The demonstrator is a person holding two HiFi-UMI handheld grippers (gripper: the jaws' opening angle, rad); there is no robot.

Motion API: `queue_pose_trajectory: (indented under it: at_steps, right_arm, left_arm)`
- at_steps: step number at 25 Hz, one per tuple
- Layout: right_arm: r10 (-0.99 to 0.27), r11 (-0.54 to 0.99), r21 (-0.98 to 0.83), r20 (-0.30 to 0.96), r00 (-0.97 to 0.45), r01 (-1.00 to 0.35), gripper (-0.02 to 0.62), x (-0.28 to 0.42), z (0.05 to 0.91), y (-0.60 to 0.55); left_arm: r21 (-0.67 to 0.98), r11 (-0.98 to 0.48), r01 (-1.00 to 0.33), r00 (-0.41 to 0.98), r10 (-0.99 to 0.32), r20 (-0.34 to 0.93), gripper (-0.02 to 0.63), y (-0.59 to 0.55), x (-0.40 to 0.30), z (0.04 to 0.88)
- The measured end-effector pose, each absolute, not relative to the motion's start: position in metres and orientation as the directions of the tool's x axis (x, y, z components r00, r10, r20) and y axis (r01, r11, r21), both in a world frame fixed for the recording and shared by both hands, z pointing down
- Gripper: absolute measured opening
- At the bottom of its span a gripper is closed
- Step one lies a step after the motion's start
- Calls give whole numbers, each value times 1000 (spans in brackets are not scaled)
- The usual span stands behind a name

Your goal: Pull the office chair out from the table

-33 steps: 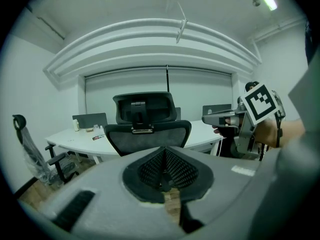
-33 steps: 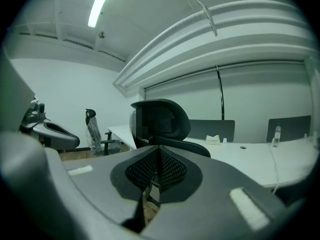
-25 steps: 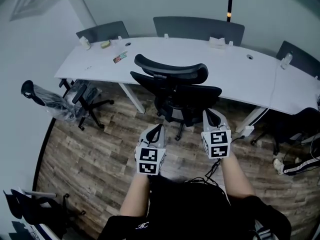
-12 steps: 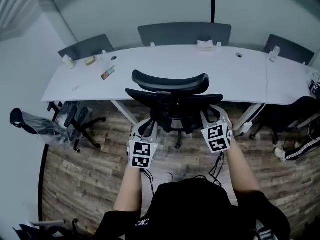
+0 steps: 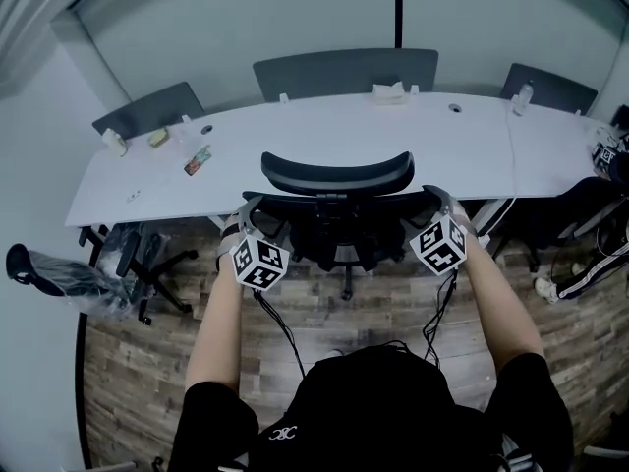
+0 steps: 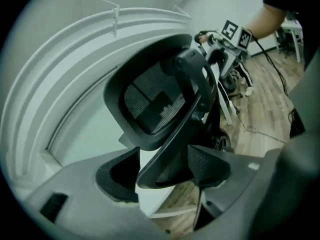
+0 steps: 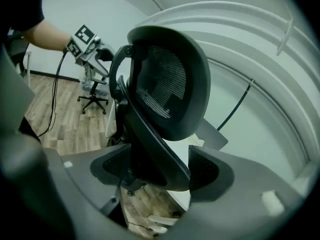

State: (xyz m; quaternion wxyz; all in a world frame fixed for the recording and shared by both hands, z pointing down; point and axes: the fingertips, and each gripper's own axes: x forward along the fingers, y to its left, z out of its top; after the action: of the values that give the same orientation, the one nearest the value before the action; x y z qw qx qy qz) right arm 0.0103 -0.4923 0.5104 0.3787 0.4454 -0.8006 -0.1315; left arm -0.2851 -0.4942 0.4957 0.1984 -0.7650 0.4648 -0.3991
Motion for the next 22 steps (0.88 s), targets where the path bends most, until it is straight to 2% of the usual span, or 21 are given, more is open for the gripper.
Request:
queue_pose_trajectory:
  at_steps: [4,10,11,13,17,22]
  right_arm:
    - [-803,574,596,544,-243,-562,380,19,528,-510]
    - [-804,552,622,573,-157,-555,363,31,542,-528]
    - [-814,540,639,562,-146,-547,349,33,543,-531]
    - [-840,510,692,529,-122,-511,295,35,543,-535]
    - [-866,477,755,492,-91,-450,265,38,542,-536]
    - [-861,481,757,503,-75,-443,258,38,543,-535]
  left_arm:
    - [-737,-546,-398,202,-836,510,334,-521,-306,516]
    - [-764,-594,-252,129,-803,581,336,-549,-326,546]
    - [-776,-583,-241,116,-811,573,321,-553,-328,547]
    - [-814,-540,-212,97,-841,533,221,-557,-332,546]
    - [-829,-522,-200,116,-853,508,215,-557,-332,544]
    - [-817,-537,-211,118,-843,524,207,-554,-332,543]
